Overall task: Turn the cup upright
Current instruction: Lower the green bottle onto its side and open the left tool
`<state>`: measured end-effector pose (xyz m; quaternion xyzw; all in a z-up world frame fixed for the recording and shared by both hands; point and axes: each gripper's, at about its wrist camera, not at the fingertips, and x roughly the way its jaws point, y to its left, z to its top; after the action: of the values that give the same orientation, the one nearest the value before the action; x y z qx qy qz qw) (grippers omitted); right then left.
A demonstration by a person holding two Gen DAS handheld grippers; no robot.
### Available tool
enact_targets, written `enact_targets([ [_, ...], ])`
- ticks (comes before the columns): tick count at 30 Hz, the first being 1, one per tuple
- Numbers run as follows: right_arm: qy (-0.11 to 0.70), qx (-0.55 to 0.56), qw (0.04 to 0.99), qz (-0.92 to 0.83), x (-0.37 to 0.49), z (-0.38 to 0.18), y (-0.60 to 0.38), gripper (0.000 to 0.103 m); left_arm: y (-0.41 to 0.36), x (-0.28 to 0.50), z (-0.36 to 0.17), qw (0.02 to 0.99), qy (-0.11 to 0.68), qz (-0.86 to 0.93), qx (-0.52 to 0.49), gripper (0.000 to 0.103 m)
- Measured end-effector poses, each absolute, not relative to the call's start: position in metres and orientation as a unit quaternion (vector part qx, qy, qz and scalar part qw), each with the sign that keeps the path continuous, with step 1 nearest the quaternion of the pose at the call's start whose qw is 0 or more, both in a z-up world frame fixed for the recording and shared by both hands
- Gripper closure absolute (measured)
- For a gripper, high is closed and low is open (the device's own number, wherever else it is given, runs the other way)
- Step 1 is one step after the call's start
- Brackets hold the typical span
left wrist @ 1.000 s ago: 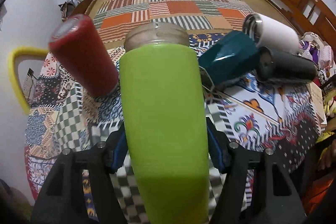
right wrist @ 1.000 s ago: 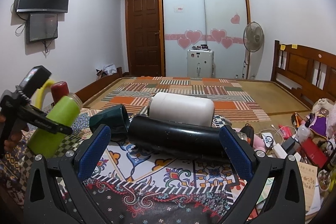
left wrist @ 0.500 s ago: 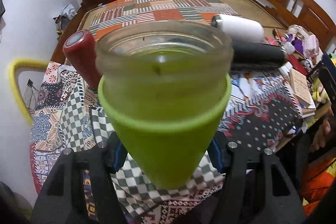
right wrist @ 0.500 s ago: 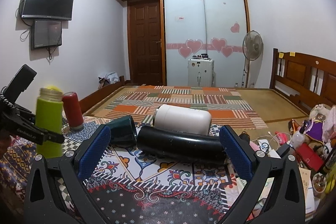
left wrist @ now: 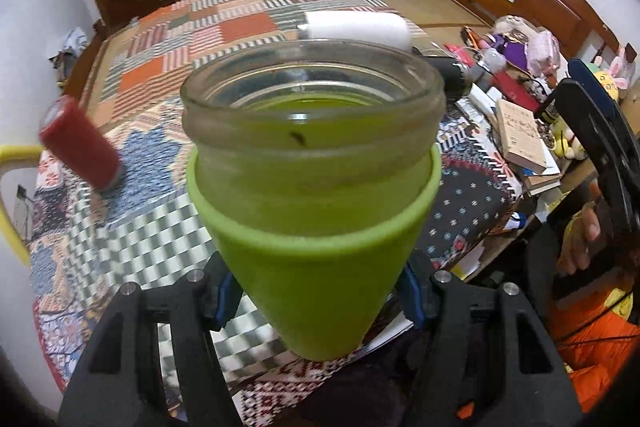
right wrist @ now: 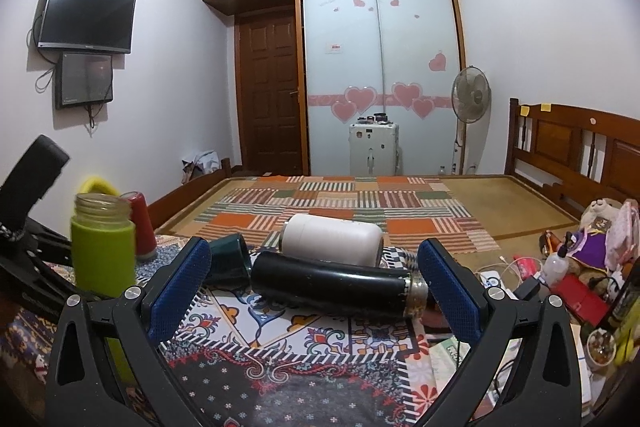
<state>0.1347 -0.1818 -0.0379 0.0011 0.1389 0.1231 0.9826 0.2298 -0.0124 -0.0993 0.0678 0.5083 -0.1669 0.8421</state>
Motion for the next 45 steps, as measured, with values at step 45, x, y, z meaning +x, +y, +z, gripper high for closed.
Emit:
enact_targets([
  [45, 0.204, -0.041, 0.966, 0.150, 0.151, -0.056, -0.154, 0.000, 0.023, 0.229, -0.098, 0.880, 0.450, -0.144, 0.045, 0.039],
])
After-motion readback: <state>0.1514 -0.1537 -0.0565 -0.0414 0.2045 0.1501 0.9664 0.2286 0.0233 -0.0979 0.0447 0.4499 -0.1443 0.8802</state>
